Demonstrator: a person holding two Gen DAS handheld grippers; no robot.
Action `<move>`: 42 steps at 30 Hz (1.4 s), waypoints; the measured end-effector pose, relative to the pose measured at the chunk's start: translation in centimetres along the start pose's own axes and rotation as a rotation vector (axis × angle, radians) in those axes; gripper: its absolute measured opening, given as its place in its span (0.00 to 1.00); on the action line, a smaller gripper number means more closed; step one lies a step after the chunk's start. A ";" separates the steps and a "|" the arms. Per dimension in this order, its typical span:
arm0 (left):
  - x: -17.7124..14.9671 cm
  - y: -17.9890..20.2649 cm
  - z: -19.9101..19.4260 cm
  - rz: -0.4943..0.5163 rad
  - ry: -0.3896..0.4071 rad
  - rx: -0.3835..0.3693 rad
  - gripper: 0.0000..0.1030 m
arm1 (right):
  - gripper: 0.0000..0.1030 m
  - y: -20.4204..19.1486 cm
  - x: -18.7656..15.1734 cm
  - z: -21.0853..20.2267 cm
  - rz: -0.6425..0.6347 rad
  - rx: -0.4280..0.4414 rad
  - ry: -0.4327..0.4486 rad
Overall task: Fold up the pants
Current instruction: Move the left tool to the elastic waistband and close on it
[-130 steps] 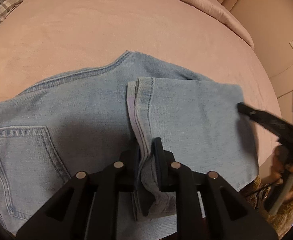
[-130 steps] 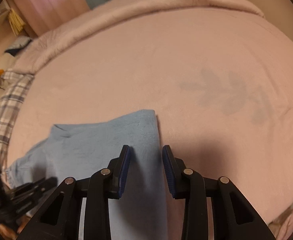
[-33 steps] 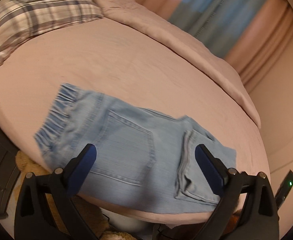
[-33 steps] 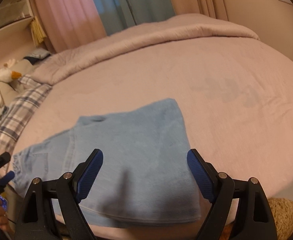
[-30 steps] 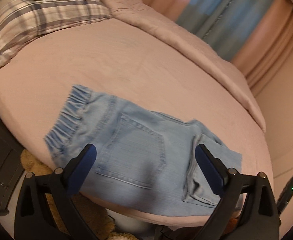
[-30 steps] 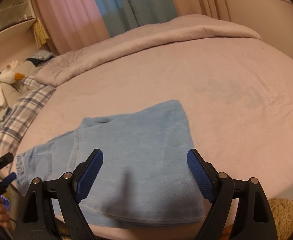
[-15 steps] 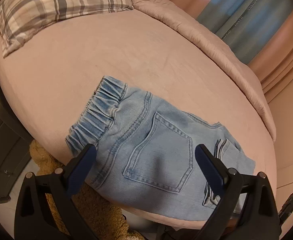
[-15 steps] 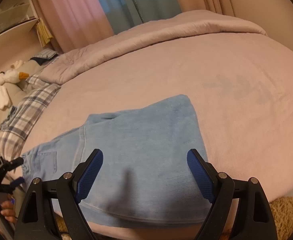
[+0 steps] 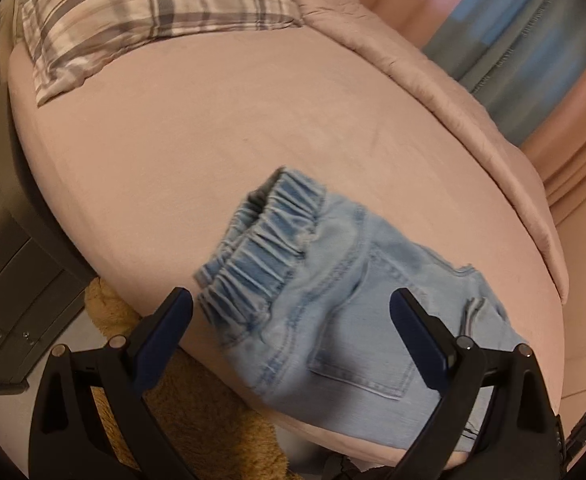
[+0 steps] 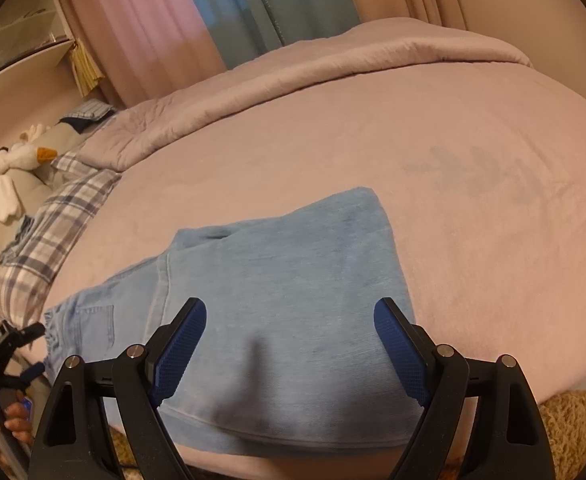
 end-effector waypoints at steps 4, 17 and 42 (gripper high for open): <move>-0.2 -1.0 0.8 -0.031 -0.038 -0.003 0.96 | 0.83 0.0 0.0 0.0 -0.001 -0.002 -0.003; -0.8 -2.3 1.7 -0.107 -0.080 -0.050 0.95 | 0.83 -0.2 -0.2 0.1 -0.007 -0.010 -0.010; -2.0 -2.1 2.0 -0.183 -0.129 -0.218 0.64 | 0.83 -1.0 -0.6 0.3 -0.017 -0.002 -0.020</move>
Point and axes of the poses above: each gripper's, at about its wrist camera, not at the fingertips, and z roughly the way its jaws point, y to its right, x to its top, the point moved 3 cm from there along z, roughly the way its jaws point, and after that the axes turned 8 degrees about -x, right-handed, at the moved point
